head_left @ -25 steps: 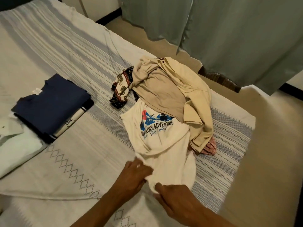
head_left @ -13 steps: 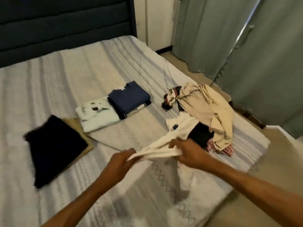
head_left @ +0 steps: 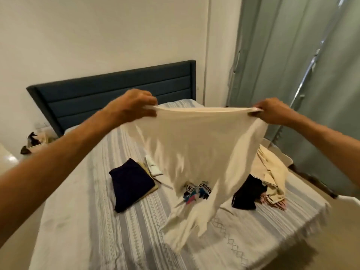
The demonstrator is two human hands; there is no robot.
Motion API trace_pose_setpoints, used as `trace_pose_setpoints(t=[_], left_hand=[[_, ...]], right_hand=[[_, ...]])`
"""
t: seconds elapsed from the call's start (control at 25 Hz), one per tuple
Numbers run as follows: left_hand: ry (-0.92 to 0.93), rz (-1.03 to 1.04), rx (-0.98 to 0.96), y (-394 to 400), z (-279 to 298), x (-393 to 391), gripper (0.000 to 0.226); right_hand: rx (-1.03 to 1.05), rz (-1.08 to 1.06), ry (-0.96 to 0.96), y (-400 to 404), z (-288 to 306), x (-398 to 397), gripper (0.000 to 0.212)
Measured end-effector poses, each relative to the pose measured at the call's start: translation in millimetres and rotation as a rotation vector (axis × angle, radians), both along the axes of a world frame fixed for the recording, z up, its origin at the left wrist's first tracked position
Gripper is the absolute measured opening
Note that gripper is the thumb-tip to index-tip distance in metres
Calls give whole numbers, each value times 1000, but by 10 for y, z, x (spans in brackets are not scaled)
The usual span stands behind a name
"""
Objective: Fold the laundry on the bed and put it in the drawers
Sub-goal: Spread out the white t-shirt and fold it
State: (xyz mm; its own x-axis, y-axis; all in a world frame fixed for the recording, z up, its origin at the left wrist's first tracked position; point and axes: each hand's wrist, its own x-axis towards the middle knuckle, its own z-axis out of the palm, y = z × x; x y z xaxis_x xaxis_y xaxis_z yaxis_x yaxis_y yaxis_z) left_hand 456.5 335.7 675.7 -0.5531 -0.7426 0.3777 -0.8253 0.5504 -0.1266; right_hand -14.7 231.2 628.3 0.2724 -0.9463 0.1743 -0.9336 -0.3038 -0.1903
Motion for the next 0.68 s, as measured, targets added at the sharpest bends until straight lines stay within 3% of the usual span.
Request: trace_pose_setpoints(t=[0.08, 0.16, 0.28, 0.4, 0.56, 0.68], left_hand=[[105, 35, -56, 26, 192, 37, 13], [231, 99, 20, 39, 335, 49, 17], [206, 237, 76, -76, 410, 91, 23], [194, 366, 129, -328, 282, 184, 33], [196, 388, 177, -802, -169, 92, 41], [145, 429, 167, -1274, -588, -108, 38]], right_hand=[[25, -24, -23, 41, 106, -103, 22], [61, -52, -131, 99, 169, -218, 32], [259, -50, -444, 167, 188, -400, 37], [508, -3, -535, -1, 142, -530, 31], [901, -42, -338, -368, -86, -690, 24], [865, -145, -68, -826, -474, -917, 23]])
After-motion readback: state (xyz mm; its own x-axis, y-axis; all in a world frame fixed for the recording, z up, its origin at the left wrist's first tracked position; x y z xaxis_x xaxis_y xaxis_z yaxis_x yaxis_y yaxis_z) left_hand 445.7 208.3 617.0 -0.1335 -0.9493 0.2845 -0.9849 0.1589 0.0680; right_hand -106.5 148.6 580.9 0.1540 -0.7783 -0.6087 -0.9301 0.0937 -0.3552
